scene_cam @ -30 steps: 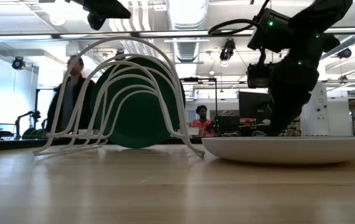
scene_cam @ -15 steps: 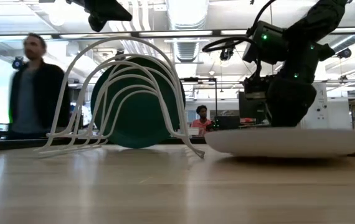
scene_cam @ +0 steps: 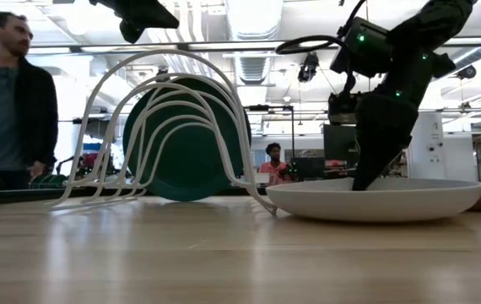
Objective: Sort dishes
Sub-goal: Put the white plate in the white dish rack, then put the brown plate in the dish rack
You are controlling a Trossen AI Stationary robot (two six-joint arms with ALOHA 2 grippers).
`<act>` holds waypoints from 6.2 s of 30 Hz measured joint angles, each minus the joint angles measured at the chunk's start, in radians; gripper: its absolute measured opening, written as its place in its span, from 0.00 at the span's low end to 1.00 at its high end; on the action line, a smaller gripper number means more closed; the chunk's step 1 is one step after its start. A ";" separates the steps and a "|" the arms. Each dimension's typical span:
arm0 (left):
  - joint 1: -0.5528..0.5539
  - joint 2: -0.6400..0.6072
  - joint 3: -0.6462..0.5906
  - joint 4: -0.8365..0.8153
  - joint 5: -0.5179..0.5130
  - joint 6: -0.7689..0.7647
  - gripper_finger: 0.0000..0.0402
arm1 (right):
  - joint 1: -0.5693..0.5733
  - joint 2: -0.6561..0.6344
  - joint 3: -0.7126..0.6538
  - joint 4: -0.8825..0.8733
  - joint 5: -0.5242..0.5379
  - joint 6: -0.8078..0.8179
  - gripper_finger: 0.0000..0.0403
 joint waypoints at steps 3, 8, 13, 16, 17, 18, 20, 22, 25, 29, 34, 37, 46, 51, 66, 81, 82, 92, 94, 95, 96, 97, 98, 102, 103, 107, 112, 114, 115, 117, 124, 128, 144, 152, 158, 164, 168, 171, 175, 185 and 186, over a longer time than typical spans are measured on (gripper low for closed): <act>0.000 0.000 0.000 0.000 0.000 0.000 0.00 | 0.000 -0.005 0.000 0.006 0.001 0.000 0.01; 0.000 0.000 0.000 0.001 -0.001 0.000 0.00 | 0.005 -0.035 0.000 0.006 0.056 0.000 0.01; 0.000 0.000 0.000 0.001 -0.002 0.000 0.00 | 0.009 -0.137 0.000 -0.008 0.139 -0.008 0.00; 0.000 -0.003 0.000 0.003 -0.007 0.000 0.00 | 0.010 -0.225 0.000 -0.029 0.211 -0.018 0.00; 0.000 -0.004 0.000 0.004 -0.015 0.000 0.00 | 0.011 -0.253 0.000 -0.032 0.241 -0.026 0.00; 0.000 -0.005 0.000 0.006 -0.020 0.001 0.00 | 0.011 -0.281 0.000 -0.035 0.261 -0.037 0.00; 0.000 -0.006 0.000 0.009 -0.033 0.005 0.00 | 0.010 -0.331 0.005 -0.052 0.278 -0.058 0.00; 0.000 -0.008 0.000 0.018 -0.046 0.016 0.00 | 0.010 -0.377 0.019 -0.082 0.277 -0.075 0.00; 0.000 -0.011 0.000 0.036 -0.058 0.022 0.00 | 0.011 -0.446 0.045 -0.136 0.300 -0.084 0.00; 0.000 -0.015 0.000 0.058 -0.091 0.034 0.00 | 0.011 -0.516 0.054 -0.098 0.397 -0.138 0.00; 0.000 -0.017 0.000 0.089 -0.135 0.059 0.00 | 0.011 -0.521 0.056 0.086 0.571 -0.309 0.00; 0.000 -0.019 0.000 0.132 -0.135 0.075 0.00 | 0.011 -0.486 0.056 0.252 0.620 -0.444 0.00; 0.000 -0.058 0.000 0.245 -0.135 0.096 0.00 | 0.010 -0.338 0.056 0.739 0.664 -0.799 0.00; 0.000 -0.081 0.000 0.308 -0.135 0.125 0.00 | 0.010 -0.220 0.056 0.978 0.693 -0.926 0.00; 0.001 -0.115 0.000 0.335 -0.151 0.177 0.00 | 0.003 0.044 0.208 1.223 0.752 -1.068 0.00; 0.000 -0.142 0.000 0.305 -0.151 0.186 0.00 | 0.004 0.256 0.360 1.219 0.775 -1.128 0.00; 0.000 -0.146 0.000 0.301 -0.150 0.186 0.00 | 0.004 0.263 0.360 1.219 0.776 -1.126 0.00; 0.000 -0.163 0.000 0.285 -0.150 0.186 0.00 | 0.003 0.299 0.360 1.178 0.775 -1.052 0.00; 0.000 -0.162 0.000 0.277 -0.150 0.186 0.00 | 0.003 0.306 0.360 1.169 0.775 -1.037 0.00; 0.000 -0.162 0.000 0.276 -0.150 0.186 0.00 | 0.004 0.309 0.360 1.164 0.775 -1.027 0.00; 0.000 -0.162 0.000 0.272 -0.150 0.186 0.00 | 0.004 0.311 0.360 1.154 0.775 -1.018 0.00; 0.000 -0.161 0.000 0.268 -0.150 0.186 0.00 | 0.004 0.314 0.360 1.144 0.775 -1.011 0.00; 0.000 -0.160 0.000 0.268 -0.150 0.186 0.00 | 0.003 0.317 0.360 1.133 0.775 -1.001 0.00; 0.000 -0.157 0.000 0.267 -0.150 0.186 0.00 | 0.004 0.329 0.360 1.115 0.773 -0.986 0.00; 0.000 -0.156 0.000 0.267 -0.150 0.186 0.00 | 0.003 0.331 0.360 1.109 0.773 -0.986 0.00; 0.000 -0.155 0.000 0.263 -0.150 0.186 0.00 | 0.003 0.337 0.360 1.055 0.771 -0.961 0.00; 0.000 -0.155 0.000 0.262 -0.150 0.186 0.00 | 0.003 0.342 0.360 1.000 0.744 -0.954 0.00; 0.000 -0.155 0.000 0.262 -0.150 0.186 0.00 | 0.003 0.347 0.360 0.992 0.741 -0.966 0.00; 0.000 -0.154 0.000 0.262 -0.150 0.186 0.00 | 0.003 0.348 0.360 0.987 0.740 -0.970 0.00; 0.000 -0.153 0.000 0.262 -0.150 0.186 0.00 | 0.003 0.348 0.360 0.976 0.730 -0.969 0.02; 0.000 -0.150 0.000 0.262 -0.150 0.185 0.00 | 0.004 0.347 0.360 0.962 0.708 -0.969 0.10; 0.000 -0.150 0.000 0.262 -0.150 0.182 0.00 | 0.004 0.347 0.360 0.963 0.704 -0.965 0.15; 0.000 -0.150 0.000 0.260 -0.150 0.182 0.00 | 0.005 0.344 0.380 0.971 0.704 -1.029 0.34; 0.000 -0.150 0.000 0.242 -0.150 0.182 0.00 | 0.015 0.325 0.407 0.965 0.732 -1.078 0.39; 0.000 -0.150 -0.001 0.226 -0.150 0.182 0.00 | 0.051 0.275 0.368 0.900 0.797 -1.061 0.39; 0.000 -0.147 -0.002 0.199 -0.150 0.172 0.00 | 0.075 0.147 0.314 0.680 0.800 -0.864 0.38; 0.000 -0.141 -0.002 0.182 -0.150 0.159 0.00 | 0.076 0.029 0.286 0.433 0.780 -0.658 0.38; 0.000 -0.132 -0.002 0.169 -0.150 0.155 0.00 | 0.073 -0.070 0.279 0.203 0.736 -0.488 0.40; 0.000 -0.117 -0.002 0.129 -0.150 0.140 0.00 | 0.061 -0.192 0.278 -0.085 0.635 -0.266 0.42; 0.000 -0.061 -0.002 0.095 -0.149 0.113 0.00 | 0.041 -0.374 0.269 -0.566 0.572 0.133 0.46; 0.000 -0.056 -0.002 0.095 -0.149 0.113 0.00 | 0.041 -0.379 0.268 -0.597 0.571 0.163 0.46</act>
